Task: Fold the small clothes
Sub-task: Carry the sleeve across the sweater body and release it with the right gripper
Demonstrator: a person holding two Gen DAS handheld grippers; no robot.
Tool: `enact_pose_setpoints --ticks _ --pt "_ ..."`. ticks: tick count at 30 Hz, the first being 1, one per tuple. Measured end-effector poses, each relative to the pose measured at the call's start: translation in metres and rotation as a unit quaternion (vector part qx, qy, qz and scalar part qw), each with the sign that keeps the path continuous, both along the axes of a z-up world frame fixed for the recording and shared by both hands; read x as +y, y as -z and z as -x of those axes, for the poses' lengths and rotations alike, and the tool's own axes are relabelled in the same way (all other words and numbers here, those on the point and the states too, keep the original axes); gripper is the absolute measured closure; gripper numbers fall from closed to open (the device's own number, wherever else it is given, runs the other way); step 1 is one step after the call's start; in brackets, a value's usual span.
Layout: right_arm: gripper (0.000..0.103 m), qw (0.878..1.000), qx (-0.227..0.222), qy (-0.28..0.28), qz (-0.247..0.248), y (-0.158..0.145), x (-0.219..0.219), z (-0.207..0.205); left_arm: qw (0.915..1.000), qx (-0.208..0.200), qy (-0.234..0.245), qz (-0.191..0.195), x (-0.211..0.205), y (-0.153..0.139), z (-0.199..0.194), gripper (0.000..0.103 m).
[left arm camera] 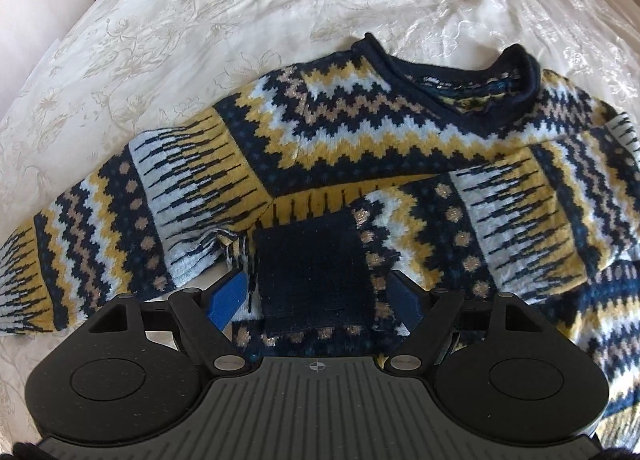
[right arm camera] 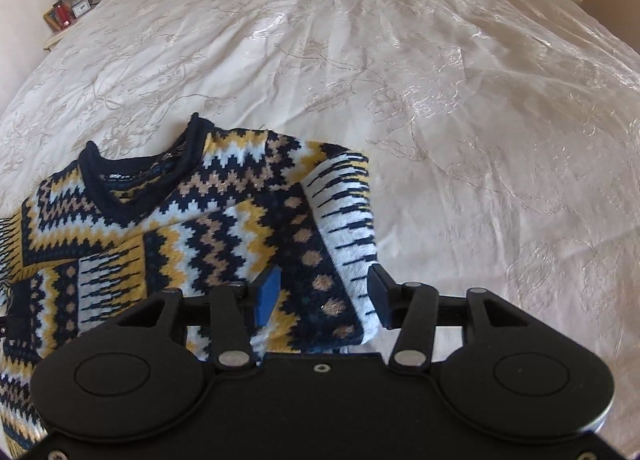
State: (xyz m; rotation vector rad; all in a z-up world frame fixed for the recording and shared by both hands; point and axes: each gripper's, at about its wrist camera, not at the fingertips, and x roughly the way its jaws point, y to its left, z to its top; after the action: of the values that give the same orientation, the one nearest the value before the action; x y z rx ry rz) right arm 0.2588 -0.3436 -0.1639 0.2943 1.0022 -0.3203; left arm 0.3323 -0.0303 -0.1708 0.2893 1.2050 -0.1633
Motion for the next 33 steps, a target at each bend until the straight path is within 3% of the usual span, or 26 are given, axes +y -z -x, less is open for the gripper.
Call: enact_pose_setpoints --ticks 2,5,10,11,13,18,21,26,29,33 --pt "0.043 1.000 0.003 0.003 0.002 0.005 -0.007 -0.009 0.9998 0.017 -0.007 -0.009 0.001 0.014 -0.006 0.033" --pt "0.043 1.000 0.011 0.004 0.011 0.013 -0.013 -0.024 0.9993 0.031 -0.017 -0.006 0.004 0.026 -0.012 0.033" --pt "0.043 1.000 0.021 -0.001 0.012 0.028 -0.021 -0.044 0.9998 0.017 -0.007 -0.012 0.003 0.030 -0.011 0.033" --pt "0.055 1.000 0.024 -0.006 0.007 0.030 -0.021 -0.047 0.9998 0.014 -0.005 -0.013 0.002 0.030 -0.010 0.034" --pt "0.092 0.999 0.025 -0.026 -0.002 0.031 -0.022 -0.050 0.9999 0.004 -0.002 -0.011 0.000 0.026 -0.008 0.034" --pt "0.092 0.998 0.026 0.049 -0.011 0.034 -0.048 -0.037 0.9993 -0.036 -0.005 -0.010 0.009 0.012 -0.002 0.034" --pt "0.089 0.997 0.018 0.069 -0.041 0.040 -0.057 -0.031 0.9994 -0.028 -0.015 -0.016 0.018 0.014 -0.003 0.034" --pt "0.059 0.996 0.016 0.081 -0.023 0.035 -0.055 -0.027 0.9993 -0.005 -0.025 -0.028 0.025 0.028 -0.009 0.033" --pt "0.053 0.993 0.020 0.110 -0.024 0.035 -0.065 -0.018 0.9986 0.005 -0.029 -0.044 0.028 0.039 -0.017 0.033" --pt "0.052 0.988 0.028 0.150 -0.012 0.029 -0.073 -0.003 0.9976 0.017 -0.057 -0.036 0.033 0.039 -0.025 0.033"
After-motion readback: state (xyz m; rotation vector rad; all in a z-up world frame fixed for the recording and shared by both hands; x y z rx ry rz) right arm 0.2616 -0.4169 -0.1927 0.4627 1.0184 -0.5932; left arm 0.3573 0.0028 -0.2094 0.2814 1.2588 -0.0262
